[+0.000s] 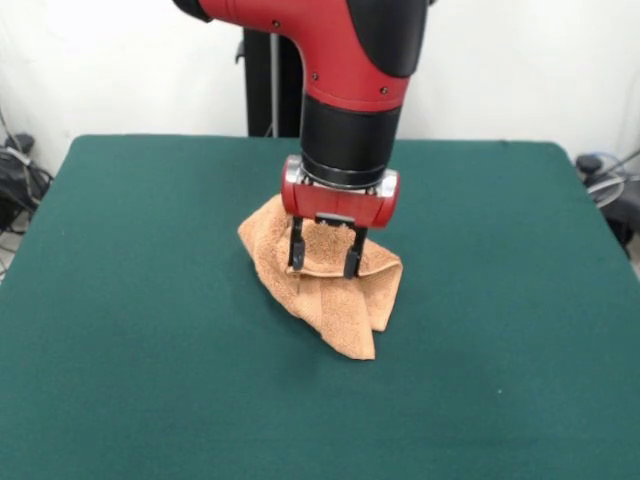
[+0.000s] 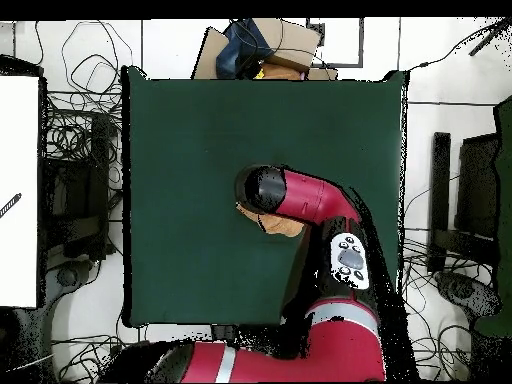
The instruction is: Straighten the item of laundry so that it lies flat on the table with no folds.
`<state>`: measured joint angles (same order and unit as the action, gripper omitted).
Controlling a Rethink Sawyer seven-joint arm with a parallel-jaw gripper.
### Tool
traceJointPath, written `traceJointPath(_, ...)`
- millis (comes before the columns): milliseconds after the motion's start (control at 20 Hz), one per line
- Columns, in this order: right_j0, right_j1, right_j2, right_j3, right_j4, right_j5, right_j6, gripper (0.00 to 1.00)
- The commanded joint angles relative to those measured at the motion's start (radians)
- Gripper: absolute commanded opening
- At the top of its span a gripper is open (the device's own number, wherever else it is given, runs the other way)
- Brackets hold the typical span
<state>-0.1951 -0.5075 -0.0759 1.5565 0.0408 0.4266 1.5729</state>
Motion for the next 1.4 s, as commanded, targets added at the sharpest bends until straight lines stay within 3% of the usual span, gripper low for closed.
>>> traceJointPath(50, 0.008, -0.063, 0.057, 0.156, 0.028, -0.086, 0.226, 1.0)
traceJointPath(300, 0.001, -0.1, 0.061, 0.211, 0.023, -0.097, 0.213, 1.0)
traceJointPath(850, -0.037, -0.088, 0.082, 0.256, 0.004, -0.154, 0.181, 1.0)
traceJointPath(1400, -0.069, -0.038, 0.099, 0.211, -0.011, -0.166, 0.141, 1.0)
